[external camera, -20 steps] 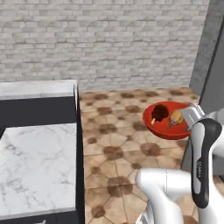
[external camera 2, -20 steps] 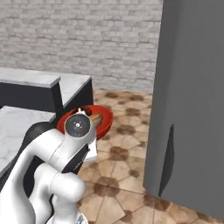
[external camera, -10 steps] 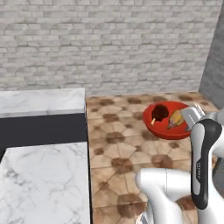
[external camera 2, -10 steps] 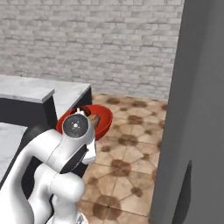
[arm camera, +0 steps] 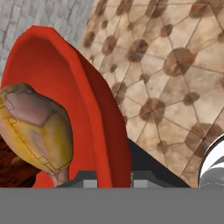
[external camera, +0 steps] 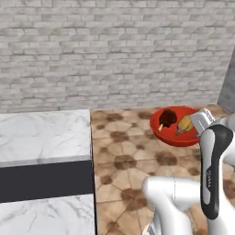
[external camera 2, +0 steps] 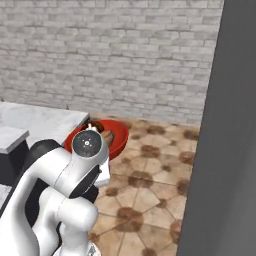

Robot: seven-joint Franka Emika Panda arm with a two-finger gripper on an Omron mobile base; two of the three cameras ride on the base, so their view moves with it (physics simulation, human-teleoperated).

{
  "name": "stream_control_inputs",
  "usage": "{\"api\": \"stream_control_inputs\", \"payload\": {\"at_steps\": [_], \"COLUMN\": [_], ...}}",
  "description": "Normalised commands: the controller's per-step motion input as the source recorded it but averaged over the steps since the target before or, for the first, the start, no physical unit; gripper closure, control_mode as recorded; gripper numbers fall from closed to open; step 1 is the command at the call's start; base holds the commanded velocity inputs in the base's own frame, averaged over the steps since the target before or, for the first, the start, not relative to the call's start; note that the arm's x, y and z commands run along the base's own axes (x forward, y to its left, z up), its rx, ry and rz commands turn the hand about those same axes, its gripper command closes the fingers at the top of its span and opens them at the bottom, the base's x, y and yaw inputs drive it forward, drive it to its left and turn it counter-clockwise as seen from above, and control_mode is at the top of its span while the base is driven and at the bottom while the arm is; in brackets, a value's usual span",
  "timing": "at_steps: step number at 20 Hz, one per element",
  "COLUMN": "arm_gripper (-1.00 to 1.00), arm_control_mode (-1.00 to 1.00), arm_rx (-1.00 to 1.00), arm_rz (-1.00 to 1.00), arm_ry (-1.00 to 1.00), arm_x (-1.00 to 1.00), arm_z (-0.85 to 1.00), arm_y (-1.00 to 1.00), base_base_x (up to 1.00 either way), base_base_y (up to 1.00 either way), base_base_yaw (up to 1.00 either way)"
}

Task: Place the bowl with the corn and sweet potato on the second highest shelf of the fridge. Place the bowl with the chicken drumstick and steak on the top shelf of the fridge.

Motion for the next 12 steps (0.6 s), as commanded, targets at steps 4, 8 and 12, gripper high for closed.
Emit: {"api": "stream_control_inputs", "payload": {"at_steps": [4,8,12], "arm_gripper": [1.00,1.00,1.00], "arm_control_mode": [1.00,1.00,1.00], "arm_rx": [0.00,0.00,0.00], "arm_rz": [0.00,0.00,0.00], "arm_ry": [0.00,0.00,0.00], "arm_x": [0.00,0.00,0.00], "arm_z": [0.00,0.00,0.00], "arm_y": [0.00,0.00,0.00], "base_base_x": [1.00,1.00,0.97], "base_base_y": [0.01,0.00,0.00], "base_base_yaw": [0.00,0.00,-0.06]}}
